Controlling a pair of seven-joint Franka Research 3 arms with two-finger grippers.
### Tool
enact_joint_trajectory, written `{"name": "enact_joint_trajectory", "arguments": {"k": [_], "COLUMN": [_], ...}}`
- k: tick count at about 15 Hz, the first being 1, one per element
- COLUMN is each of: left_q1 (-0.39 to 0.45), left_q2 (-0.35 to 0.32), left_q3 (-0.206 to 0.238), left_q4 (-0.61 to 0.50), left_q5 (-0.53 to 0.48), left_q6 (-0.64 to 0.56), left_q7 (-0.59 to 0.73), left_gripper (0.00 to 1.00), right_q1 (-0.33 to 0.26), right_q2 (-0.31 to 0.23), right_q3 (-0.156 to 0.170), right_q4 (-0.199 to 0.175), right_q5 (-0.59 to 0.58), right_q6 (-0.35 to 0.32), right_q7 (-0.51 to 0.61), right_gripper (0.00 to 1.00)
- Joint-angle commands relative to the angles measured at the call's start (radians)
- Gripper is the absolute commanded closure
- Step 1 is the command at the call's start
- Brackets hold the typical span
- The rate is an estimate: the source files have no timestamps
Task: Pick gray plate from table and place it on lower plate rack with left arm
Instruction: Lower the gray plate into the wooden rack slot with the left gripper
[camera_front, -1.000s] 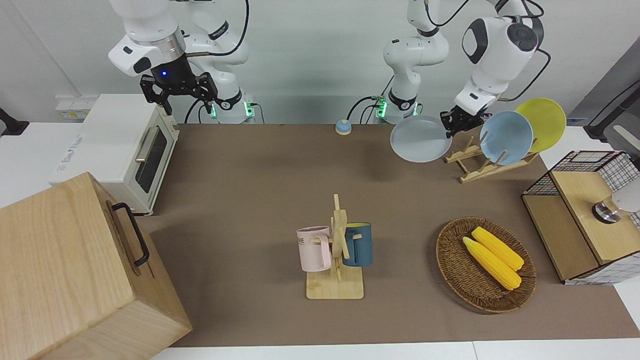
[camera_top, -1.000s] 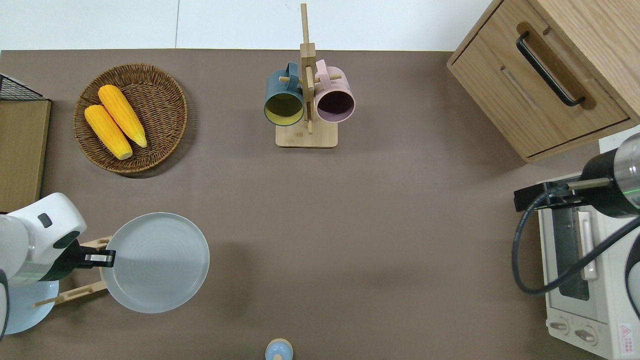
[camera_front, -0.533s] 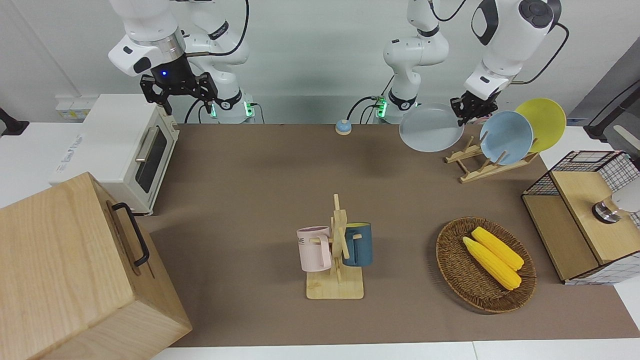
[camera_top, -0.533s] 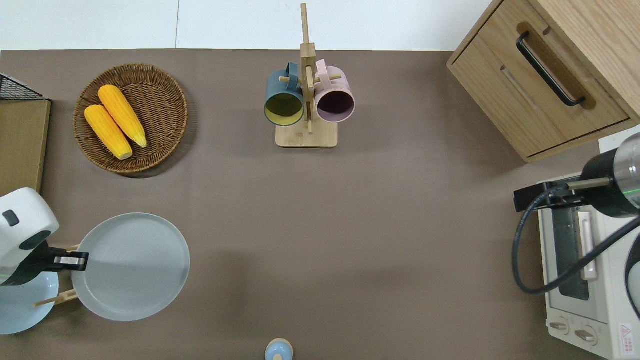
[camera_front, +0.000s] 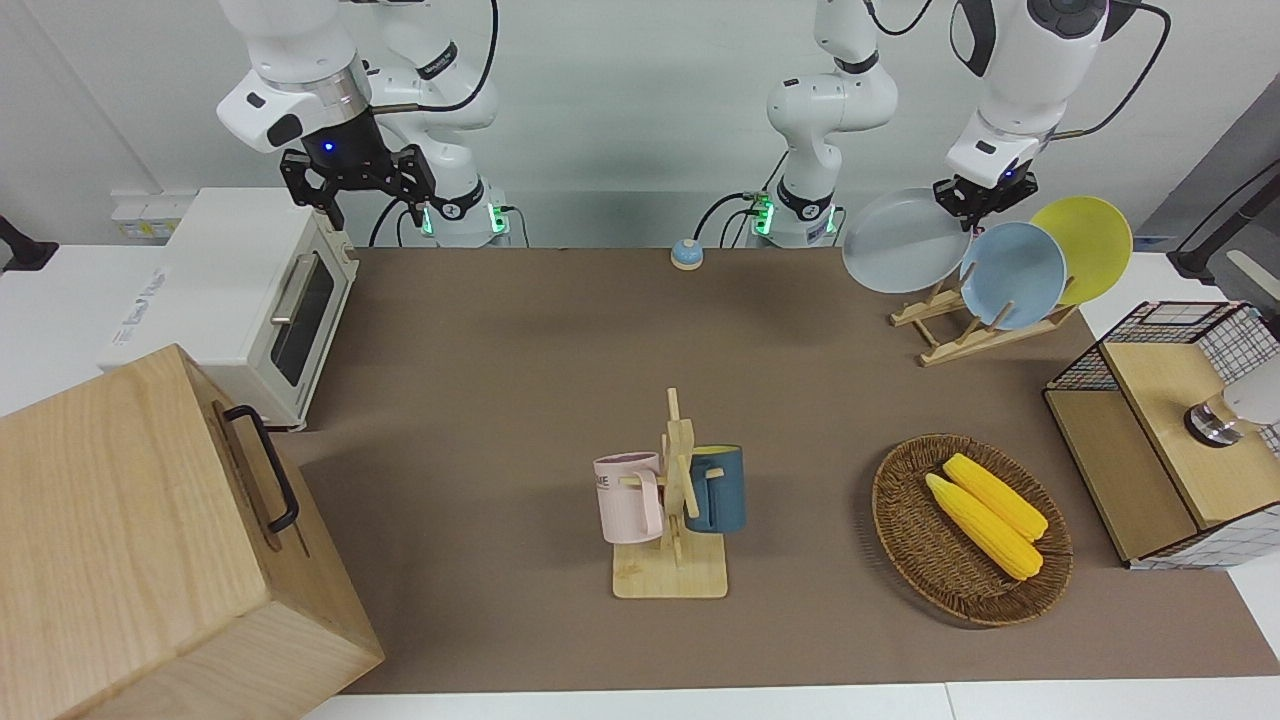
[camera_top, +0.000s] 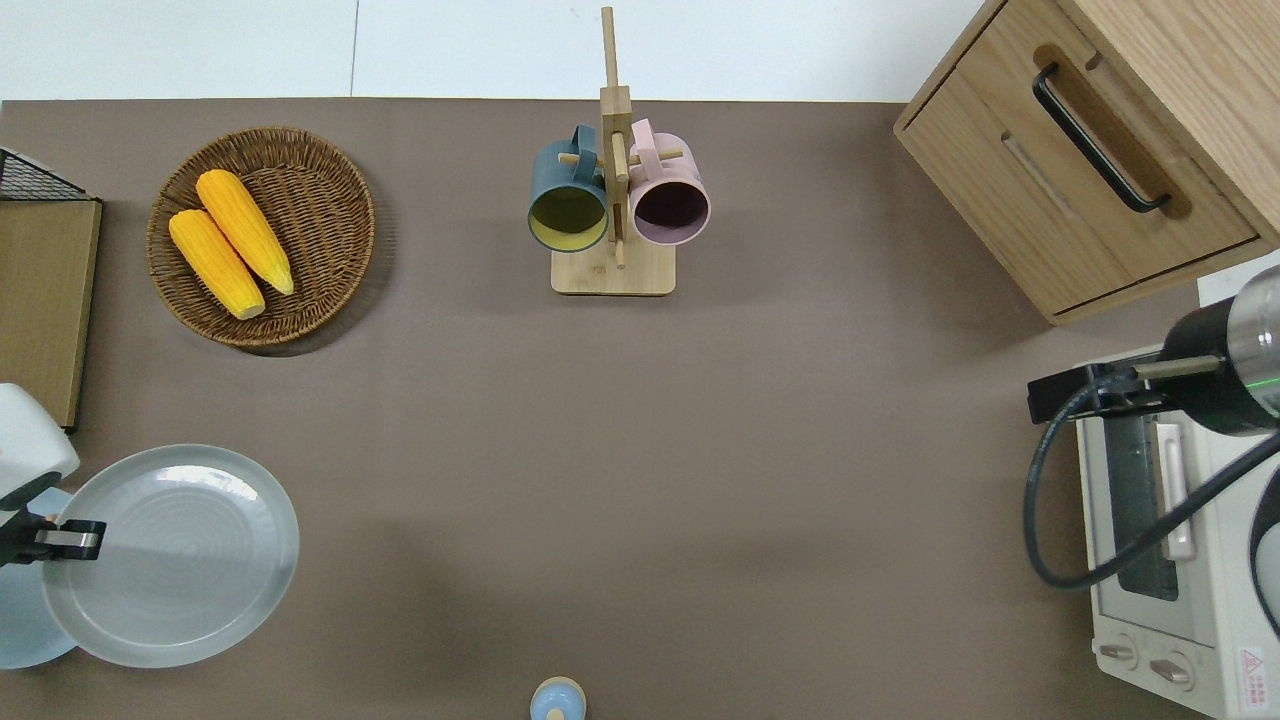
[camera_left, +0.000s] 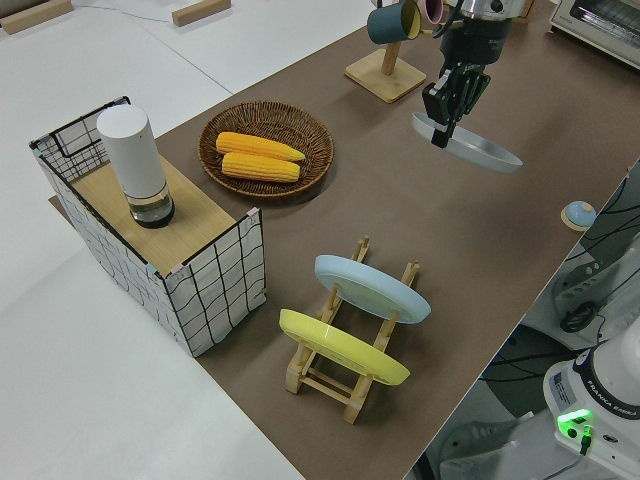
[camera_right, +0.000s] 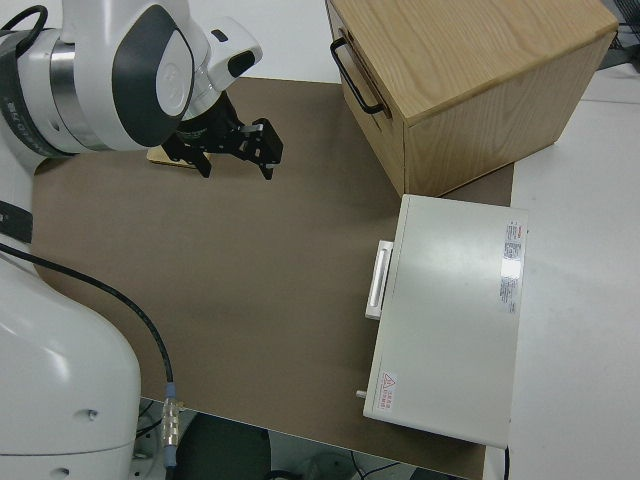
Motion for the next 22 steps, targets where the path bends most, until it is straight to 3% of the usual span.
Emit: {"name": "enact_joint_trajectory", "arguments": {"k": [1, 16, 22], "left_q1": [-0.012, -0.015, -0.015], "left_q2": [0.015, 0.051, 0.084], "left_q3": [-0.032, -0.057, -0.11], "left_q4": [0.029, -0.017, -0.08], "left_q5": [0.132, 0.414, 0.512], "left_q6": [-0.051, -0.111, -0.111], "left_q7": [-0.076, -0.237, -0.38], "left_gripper": [1.0, 1.0, 1.0], "right_q1": [-0.007, -0.007, -0.007], "right_q2": [-0.002, -0.002, -0.002], "right_q3": [0.005, 0.005, 0.007], "right_q4": [0.006, 0.006, 0.006], "right_q5": [0.007, 0.007, 0.007], "right_q6": [-0.014, -0.014, -0.014], "right_q7": [0.0, 0.0, 0.0], "right_gripper": [0.011, 0.011, 0.011]}}
